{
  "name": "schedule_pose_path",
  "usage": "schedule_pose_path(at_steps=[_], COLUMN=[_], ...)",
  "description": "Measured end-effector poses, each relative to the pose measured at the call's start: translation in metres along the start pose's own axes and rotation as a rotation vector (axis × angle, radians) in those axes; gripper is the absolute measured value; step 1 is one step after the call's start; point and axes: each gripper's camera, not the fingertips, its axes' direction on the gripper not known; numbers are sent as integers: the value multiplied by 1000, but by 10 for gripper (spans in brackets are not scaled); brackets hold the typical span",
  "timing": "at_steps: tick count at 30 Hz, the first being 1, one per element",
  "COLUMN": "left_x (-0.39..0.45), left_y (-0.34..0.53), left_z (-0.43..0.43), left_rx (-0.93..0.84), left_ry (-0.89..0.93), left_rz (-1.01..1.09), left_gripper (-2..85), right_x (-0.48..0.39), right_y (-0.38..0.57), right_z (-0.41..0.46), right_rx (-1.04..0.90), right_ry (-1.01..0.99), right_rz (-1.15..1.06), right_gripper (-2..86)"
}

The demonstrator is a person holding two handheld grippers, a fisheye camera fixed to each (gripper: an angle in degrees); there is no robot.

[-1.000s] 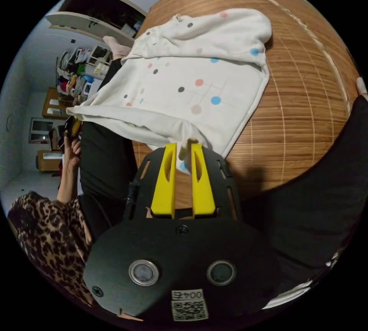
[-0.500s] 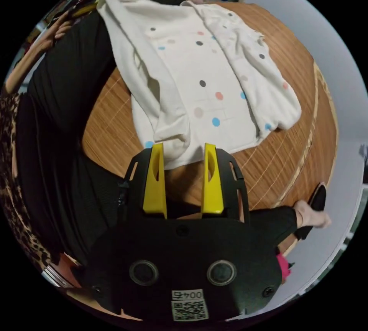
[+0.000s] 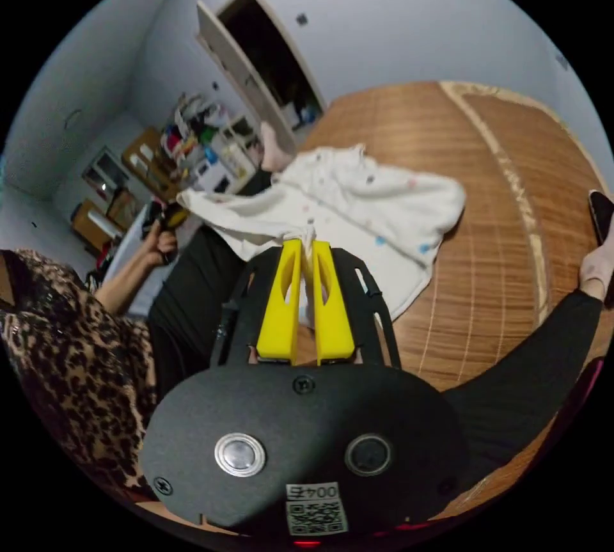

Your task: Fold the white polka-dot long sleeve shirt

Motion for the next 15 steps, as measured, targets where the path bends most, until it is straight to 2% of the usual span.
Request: schedule_pose_path(at_steps=[3, 5, 7, 8, 11, 15], left_x=[61, 120, 160, 183, 233, 277], left_y=[-28, -43, -49, -51, -51, -53], left_z=[-20, -44, -67, -82, -117, -142], left_rx=[124, 187, 219, 244, 293, 319], left_ry=[148, 317, 489, 594, 744, 778], left_rz=[164, 348, 476, 532, 621, 774], left_gripper=[24, 24, 23, 22, 19, 17], right_x=[-11, -25, -41, -55, -90, -128], right_y=[-9, -6, 4, 12, 35, 56], right_z=[-100, -181, -235, -266, -333, -391], right_rx=[273, 484, 596, 648, 733, 806], right_ry=[-60, -224, -342, -399, -494, -447], right_rz=[-18, -85, -183, -273, -498, -726], right_gripper=[43, 42, 42, 41, 41, 40])
